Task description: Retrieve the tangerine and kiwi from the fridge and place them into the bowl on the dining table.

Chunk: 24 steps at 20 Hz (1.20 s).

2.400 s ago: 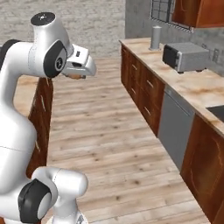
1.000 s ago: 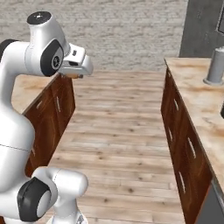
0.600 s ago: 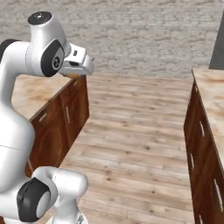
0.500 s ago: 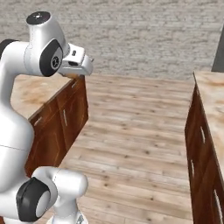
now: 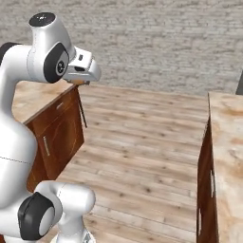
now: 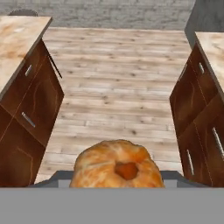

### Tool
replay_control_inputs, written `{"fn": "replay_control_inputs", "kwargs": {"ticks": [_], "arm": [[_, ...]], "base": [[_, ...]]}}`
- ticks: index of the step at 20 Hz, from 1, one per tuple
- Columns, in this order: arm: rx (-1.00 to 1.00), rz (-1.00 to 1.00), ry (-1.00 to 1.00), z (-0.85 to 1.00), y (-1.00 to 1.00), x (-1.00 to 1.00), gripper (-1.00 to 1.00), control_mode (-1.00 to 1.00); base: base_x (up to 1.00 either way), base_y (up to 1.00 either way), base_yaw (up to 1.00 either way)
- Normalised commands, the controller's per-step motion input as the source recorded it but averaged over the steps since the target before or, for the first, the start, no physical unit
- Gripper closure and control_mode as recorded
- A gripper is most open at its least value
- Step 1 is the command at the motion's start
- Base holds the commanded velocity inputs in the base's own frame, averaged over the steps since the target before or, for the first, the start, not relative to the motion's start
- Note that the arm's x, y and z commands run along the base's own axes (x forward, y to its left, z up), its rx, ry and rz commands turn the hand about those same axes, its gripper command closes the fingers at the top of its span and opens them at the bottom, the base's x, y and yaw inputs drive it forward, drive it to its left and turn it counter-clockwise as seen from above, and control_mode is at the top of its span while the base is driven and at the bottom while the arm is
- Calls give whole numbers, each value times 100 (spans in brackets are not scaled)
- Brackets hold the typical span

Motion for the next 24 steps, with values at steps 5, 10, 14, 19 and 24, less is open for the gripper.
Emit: {"fn": "replay_control_inputs", "kwargs": {"ticks": [5,10,14,19,24], "arm": [[0,0,0,0,0,0,100,100],[0,0,0,0,0,0,100,100],[0,0,0,0,0,0,100,100],[0,0,0,0,0,0,100,100],[0,0,0,0,0,0,100,100]], "base": [[100,-45,20],[100,-38,20],[100,-23,17],[100,-22,25],[100,-31,49]]}}
